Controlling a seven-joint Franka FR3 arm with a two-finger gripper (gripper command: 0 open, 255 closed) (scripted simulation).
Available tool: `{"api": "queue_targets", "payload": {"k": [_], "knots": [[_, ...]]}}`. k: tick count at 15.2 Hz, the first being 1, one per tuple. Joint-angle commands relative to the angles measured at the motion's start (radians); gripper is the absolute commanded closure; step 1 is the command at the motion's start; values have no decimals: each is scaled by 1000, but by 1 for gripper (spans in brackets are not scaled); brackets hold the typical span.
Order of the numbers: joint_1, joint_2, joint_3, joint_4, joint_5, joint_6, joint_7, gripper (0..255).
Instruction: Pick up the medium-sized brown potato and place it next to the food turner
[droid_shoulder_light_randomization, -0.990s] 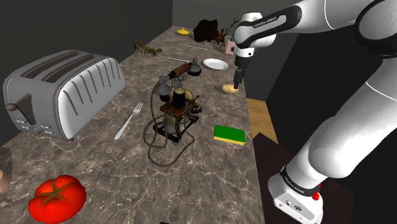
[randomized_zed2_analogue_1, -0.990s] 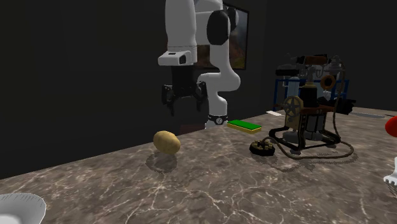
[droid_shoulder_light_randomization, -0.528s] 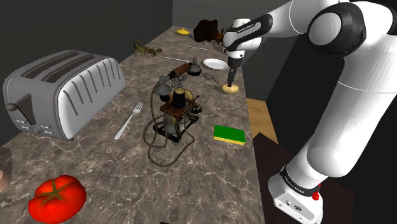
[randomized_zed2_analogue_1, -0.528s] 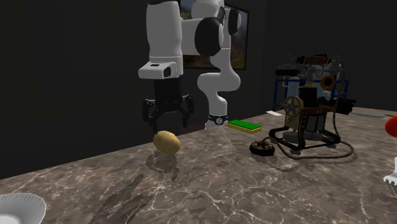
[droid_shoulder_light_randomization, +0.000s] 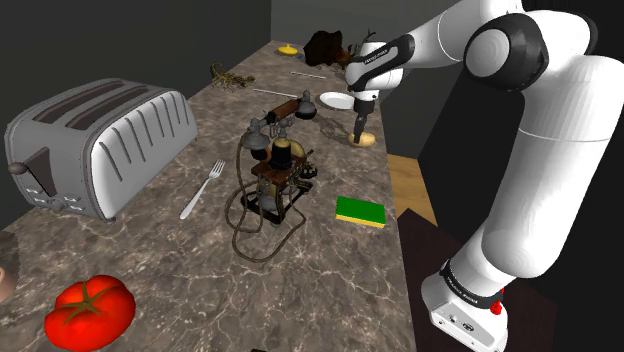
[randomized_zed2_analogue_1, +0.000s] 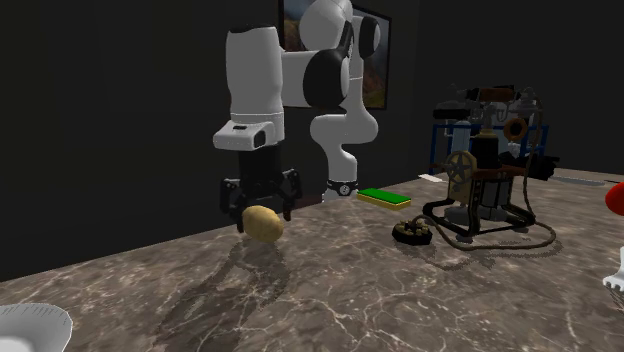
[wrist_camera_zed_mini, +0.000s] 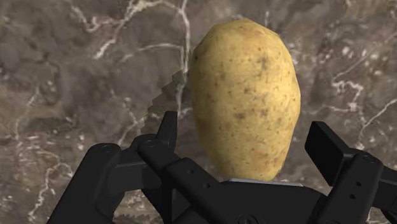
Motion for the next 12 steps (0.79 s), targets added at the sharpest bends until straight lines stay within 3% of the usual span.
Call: {"api": "queue_targets", "payload": {"k": [1, 8, 9, 12], "knots": [[-2, 7, 1, -11, 3, 18, -4, 0], [-2, 7, 1, -11, 3, 18, -4, 0], [-2, 7, 1, -11, 3, 18, -4, 255], [-2, 7, 1, -11, 3, 18, -4, 255]]}}
